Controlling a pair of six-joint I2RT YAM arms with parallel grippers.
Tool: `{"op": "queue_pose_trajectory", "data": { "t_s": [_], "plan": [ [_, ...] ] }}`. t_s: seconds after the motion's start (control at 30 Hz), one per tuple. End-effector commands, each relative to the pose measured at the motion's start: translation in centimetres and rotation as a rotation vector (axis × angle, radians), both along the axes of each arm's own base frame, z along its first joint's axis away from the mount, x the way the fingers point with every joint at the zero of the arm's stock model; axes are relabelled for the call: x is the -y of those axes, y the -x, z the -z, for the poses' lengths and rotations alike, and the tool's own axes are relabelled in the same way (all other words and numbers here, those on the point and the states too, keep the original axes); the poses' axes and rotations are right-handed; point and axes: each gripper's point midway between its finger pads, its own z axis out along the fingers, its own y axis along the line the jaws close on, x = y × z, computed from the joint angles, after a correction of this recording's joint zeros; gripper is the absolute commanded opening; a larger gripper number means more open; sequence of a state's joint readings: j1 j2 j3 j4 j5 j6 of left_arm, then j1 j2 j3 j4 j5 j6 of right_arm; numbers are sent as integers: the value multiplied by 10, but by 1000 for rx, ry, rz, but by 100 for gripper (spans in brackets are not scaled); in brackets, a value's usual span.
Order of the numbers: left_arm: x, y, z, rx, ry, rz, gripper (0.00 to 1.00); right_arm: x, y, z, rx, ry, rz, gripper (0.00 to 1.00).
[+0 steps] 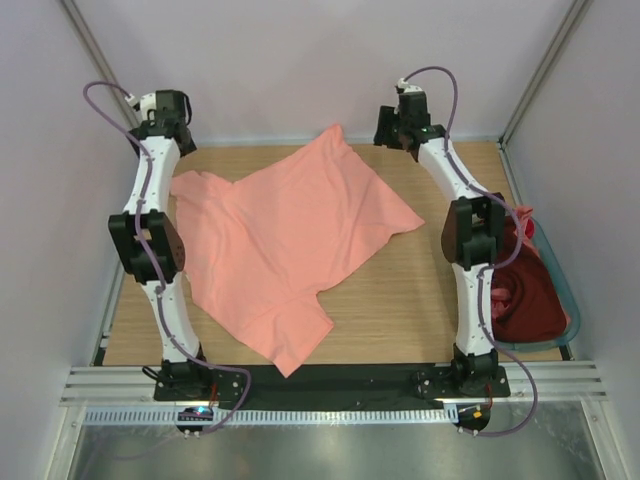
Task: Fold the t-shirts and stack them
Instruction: Flatten the tshirt out
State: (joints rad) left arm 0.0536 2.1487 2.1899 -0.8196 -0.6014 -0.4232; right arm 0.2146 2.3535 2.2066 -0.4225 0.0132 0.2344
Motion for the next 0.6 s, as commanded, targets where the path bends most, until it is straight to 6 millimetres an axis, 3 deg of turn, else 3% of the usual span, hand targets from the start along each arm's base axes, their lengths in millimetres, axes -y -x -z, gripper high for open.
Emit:
{"op": "queue_pose_trajectory", "data": {
  "t_s": [0.0,0.03,0.07,0.1,0.13,0.17,0.23,0.27,0.47,0.57],
  "plan": [
    [23,54,-27,7,56,-37,89,-5,51,-36,-35,11,-65,59],
    [34,67,-2,-50,98,-12,87,-9,59,-30,-62,-11,-73,55],
    [54,76,-16,-13,117,31,85,-13,66,-25,-86,-20,-89,52],
    [65,83,-10,-18,139,44,83,-17,79,-12,-139,-25,-105,49],
    [89,94,8,-64,159,96,81,-20,85,-3,-174,-30,-109,48],
    [99,104,2,-53,169,118,77,-22,94,8,-223,-30,-119,44],
    [117,120,13,-73,193,129,75,-25,102,23,-271,-35,-125,44],
    [133,133,29,-114,234,164,72,-25,109,35,-301,-35,-120,44],
    [179,185,79,-226,383,194,64,-14,132,76,-406,6,-101,44],
    [187,201,91,-244,420,173,65,-5,141,92,-446,48,-82,45]
  ]
}}
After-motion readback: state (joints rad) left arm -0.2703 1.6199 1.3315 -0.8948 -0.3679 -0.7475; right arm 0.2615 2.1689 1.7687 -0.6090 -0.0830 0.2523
